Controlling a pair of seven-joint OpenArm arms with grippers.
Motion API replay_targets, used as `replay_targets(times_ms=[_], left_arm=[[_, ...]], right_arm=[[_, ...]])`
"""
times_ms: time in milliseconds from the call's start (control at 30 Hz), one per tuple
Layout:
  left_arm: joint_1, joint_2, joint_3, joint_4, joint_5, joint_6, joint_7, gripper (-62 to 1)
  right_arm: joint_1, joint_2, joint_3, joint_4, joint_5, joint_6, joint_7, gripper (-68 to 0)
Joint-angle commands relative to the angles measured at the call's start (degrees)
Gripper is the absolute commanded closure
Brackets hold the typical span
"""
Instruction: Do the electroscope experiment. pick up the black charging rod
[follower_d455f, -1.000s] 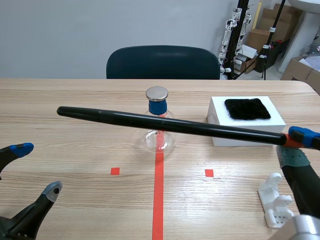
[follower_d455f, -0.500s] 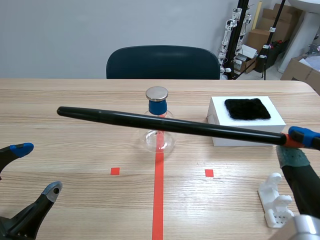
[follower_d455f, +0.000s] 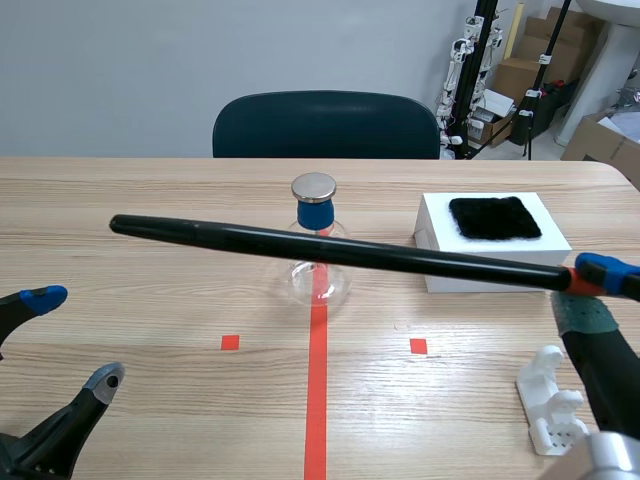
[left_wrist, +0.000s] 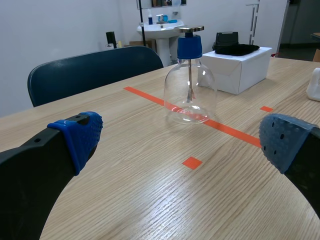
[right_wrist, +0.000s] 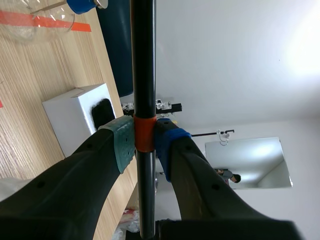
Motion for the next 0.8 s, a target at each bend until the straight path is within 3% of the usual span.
replay_targets(times_ms=[0,400,767], left_arm=[[0.1,-0.3,-0.2,0.8,-0.7,0.3,-2.9,-62.3],[0.1,-0.3,-0.2,0.8,-0.7,0.3,-2.9,-62.3],[0.1,-0.3,-0.2,0.8,-0.7,0.3,-2.9,-62.3]], right_arm=[[0.2,0.3,0.0,0.4,0.3,-0.9,0.7,-1.7],[0.2,0.3,0.0,0.4,0.2,-0.8,0.8,-3.6],[0.2,0.3,0.0,0.4,0.2,-0.4,0.8,0.0]])
